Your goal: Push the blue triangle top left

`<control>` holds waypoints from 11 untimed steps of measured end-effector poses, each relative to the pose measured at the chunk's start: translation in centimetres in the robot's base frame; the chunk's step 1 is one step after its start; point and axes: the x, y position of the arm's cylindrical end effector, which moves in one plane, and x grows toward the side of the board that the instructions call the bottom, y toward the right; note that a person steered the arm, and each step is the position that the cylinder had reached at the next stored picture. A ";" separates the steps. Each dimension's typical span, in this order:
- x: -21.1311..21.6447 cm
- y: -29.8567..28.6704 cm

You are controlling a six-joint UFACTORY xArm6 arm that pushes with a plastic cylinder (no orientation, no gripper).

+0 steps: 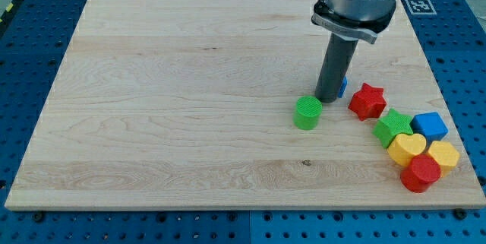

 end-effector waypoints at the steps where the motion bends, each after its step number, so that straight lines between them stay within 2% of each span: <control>1: -1.8 0.3; 4: -2.8 5.0; 7: -8.0 7.9; 8: -10.5 8.0; 11: -10.7 6.1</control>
